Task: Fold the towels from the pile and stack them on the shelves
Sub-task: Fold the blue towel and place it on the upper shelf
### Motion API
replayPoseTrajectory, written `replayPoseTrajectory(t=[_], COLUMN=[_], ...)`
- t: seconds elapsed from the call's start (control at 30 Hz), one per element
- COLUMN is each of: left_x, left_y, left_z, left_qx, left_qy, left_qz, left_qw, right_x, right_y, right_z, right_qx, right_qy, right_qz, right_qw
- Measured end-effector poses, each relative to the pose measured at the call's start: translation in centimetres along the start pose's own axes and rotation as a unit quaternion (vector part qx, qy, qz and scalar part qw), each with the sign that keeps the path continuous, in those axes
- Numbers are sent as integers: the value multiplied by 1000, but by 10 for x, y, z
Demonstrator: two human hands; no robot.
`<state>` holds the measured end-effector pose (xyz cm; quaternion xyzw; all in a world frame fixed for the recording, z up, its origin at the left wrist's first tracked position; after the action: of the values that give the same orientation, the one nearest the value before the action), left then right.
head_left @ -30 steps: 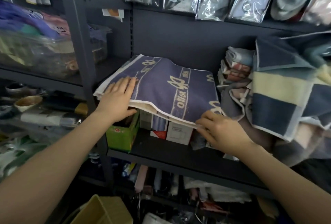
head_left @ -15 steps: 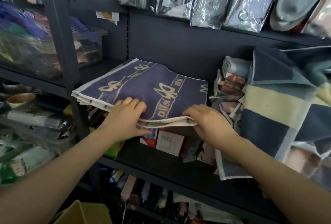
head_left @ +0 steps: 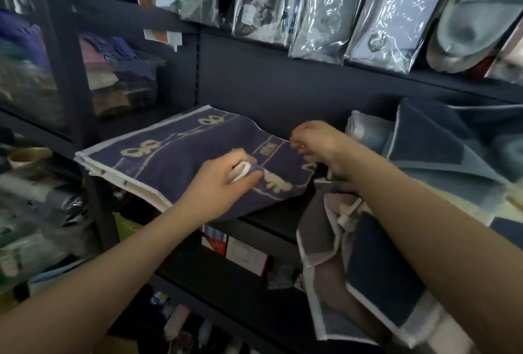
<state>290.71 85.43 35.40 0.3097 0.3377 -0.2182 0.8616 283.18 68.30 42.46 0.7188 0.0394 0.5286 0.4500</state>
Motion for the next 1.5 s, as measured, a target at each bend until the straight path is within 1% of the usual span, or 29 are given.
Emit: replayPoseTrajectory(t=[0.03, 0.07, 0.13, 0.17, 0.2, 0.27, 0.3, 0.33, 0.4, 0.47, 0.5, 0.57, 0.63, 0.73, 0.83, 0.9, 0.97, 1.0, 1.03, 1.07, 1.1, 1.13, 1.17, 1.2, 1.23, 1.3, 1.4, 1.47, 1.5], left_x=[-1, -1, 0, 1, 2, 2, 2, 1, -1, -5, -8, -13, -15, -13, -4, 6, 18, 24, 30, 35, 42, 47, 51, 56, 60, 66, 74, 77, 77], left_y=[1, 3, 8, 10, 10, 10, 9, 8, 9, 13, 16, 25, 37, 67, 99, 123, 149, 159, 167, 173, 178, 181, 182, 182, 181, 179, 173, 171, 172], left_z=[-1, -2, -5, -6, -8, -12, -13, -14, -14, -11, -9, -4, 0, 4, 5, 3, 1, 1, 0, 0, 1, 3, 7, 13, 18, 30, 42, 45, 46], left_qx=[-35, -67, -124, -147, -167, -190, -197, -201, -207, -212, -218, -244, -272, -272, -282, -295, -277, -247, -211, -178, -155, -137, -118, -89, -54, 17, 108, 128, 119], left_qy=[10, 16, 18, 18, 21, 29, 30, 29, 31, 28, 34, 58, 58, 38, 58, 98, 173, 216, 257, 292, 318, 335, 348, 353, 358, 360, 346, 336, 334], left_qz=[-20, -39, -54, -61, -74, -101, -103, -100, -95, -102, -116, -151, -150, -78, -57, -41, -27, -27, -23, -8, 13, 34, 55, 74, 90, 124, 182, 166, 140], left_qw=[999, 997, 991, 987, 983, 976, 975, 974, 973, 971, 968, 956, 949, 959, 956, 950, 945, 944, 943, 940, 935, 932, 928, 928, 928, 925, 914, 918, 924], right_x=[-9, -17, -32, -37, -42, -48, -50, -54, -51, -38, -27, -9, 10, 38, 66, 83, 98, 104, 106, 105, 101, 97, 91, 87, 84, 82, 76, 74, 73], right_y=[-3, -6, -13, -15, -17, -20, -24, -26, -27, -25, -23, -17, -16, -29, -53, -72, -90, -99, -107, -116, -124, -131, -135, -136, -135, -131, -134, -136, -136], right_z=[8, 17, 34, 38, 46, 58, 57, 66, 75, 80, 79, 85, 92, 103, 113, 126, 136, 143, 150, 157, 164, 173, 180, 186, 192, 205, 217, 220, 221], right_qx=[-9, -10, 0, -4, -1, -7, -24, -46, -109, -134, -131, -120, -108, -80, -68, -73, -59, -47, -28, 4, 47, 76, 97, 108, 98, 52, 33, 32, 22], right_qy=[-41, -70, -105, -109, -126, -155, -173, -168, -110, -43, -26, -22, -14, 2, 27, 32, 34, 46, 65, 94, 123, 150, 165, 173, 177, 196, 243, 243, 239], right_qz=[-22, -69, -168, -176, -153, 12, 71, 99, 113, 153, 213, 323, 395, 439, 432, 431, 426, 395, 312, 167, 16, -107, -173, -200, -215, -260, -347, -367, -372], right_qw=[999, 995, 980, 978, 980, 988, 982, 980, 981, 978, 968, 938, 912, 895, 899, 899, 902, 916, 947, 981, 991, 980, 966, 958, 955, 944, 905, 897, 897])
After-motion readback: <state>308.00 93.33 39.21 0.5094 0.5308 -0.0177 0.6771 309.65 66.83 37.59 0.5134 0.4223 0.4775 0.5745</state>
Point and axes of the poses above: each hand's wrist, its own z-axis towards the middle knuckle, its own y-axis out of the back of the hand, x = y × z, the point moved 1 cm from there along z, towards the middle knuckle, and after that the axes turned 8 degrees about -z, right-handed, at the moved point
